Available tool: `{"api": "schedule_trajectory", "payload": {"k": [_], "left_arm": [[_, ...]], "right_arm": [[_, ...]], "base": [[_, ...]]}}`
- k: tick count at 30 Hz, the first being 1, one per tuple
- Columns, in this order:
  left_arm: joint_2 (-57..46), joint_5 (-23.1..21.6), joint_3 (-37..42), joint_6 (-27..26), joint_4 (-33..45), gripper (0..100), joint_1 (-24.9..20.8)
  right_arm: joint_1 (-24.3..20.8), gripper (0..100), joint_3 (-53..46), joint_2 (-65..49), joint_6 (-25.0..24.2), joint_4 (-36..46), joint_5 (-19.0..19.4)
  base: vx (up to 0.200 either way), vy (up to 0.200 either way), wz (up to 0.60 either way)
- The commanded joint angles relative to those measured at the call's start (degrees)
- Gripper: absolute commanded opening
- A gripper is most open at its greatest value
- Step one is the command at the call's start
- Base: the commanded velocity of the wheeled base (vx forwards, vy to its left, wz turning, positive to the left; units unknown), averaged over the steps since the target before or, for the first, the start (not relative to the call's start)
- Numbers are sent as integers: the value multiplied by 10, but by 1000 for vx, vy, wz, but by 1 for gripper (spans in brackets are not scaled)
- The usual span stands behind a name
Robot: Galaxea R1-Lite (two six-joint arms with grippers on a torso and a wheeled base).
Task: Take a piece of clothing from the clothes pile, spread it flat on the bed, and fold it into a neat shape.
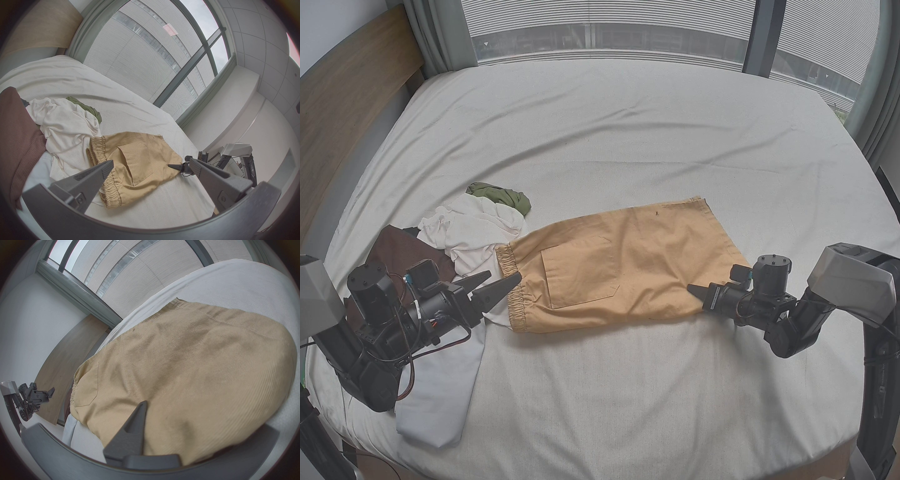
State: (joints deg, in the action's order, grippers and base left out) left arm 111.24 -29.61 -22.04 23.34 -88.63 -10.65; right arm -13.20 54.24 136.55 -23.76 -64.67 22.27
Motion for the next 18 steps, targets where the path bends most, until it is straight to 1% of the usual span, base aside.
{"api": "schedule_trajectory", "payload": {"k": [1,12,16,18], "left_arm": [[1,0,0,0,0,100,0],[0,-1,1,0,0,100,-1],[0,-1,2,0,-1,100,-1],[-1,-1,1,0,0,100,-1]], "right_arm": [[3,0,-13,-6,3,-3,-8],[4,0,-79,-60,12,-17,-12],[6,0,-99,-66,37,-17,-13],[7,0,-113,-71,41,-18,-14]], "base": [[0,0,0],[0,0,0],[0,0,0],[0,0,0]]}}
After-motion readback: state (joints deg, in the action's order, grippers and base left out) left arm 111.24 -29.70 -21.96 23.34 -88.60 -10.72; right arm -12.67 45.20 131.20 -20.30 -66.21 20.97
